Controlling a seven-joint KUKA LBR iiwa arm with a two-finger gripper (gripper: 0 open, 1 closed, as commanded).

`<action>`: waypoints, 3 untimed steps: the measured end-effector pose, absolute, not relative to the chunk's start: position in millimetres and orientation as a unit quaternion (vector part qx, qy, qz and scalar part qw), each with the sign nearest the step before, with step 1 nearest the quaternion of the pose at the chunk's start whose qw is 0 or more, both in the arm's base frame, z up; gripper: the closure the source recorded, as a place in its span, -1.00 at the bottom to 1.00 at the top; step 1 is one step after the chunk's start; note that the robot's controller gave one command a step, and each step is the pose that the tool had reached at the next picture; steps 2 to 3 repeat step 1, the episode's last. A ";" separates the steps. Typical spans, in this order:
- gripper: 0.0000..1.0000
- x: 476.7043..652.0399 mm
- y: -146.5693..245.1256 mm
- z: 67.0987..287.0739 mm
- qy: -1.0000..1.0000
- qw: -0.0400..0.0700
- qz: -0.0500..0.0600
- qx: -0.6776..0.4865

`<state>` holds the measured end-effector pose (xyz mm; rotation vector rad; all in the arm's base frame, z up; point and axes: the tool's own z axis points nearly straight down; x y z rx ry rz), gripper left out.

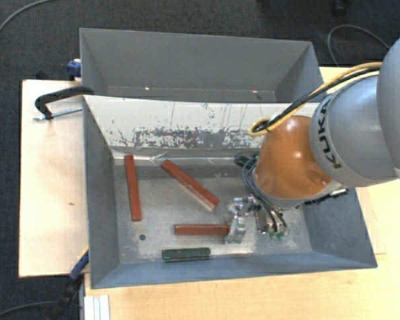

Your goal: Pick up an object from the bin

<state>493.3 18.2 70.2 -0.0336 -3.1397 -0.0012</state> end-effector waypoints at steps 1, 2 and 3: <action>1.00 533.5 44.3 202.1 -0.989 -0.006 0.000 0.148; 1.00 533.5 44.3 202.1 -0.989 -0.006 0.000 0.148; 1.00 533.5 44.3 202.1 -0.989 -0.006 0.000 0.148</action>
Offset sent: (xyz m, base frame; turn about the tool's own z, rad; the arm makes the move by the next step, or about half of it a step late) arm 0.0375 0.0246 0.1282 -0.3179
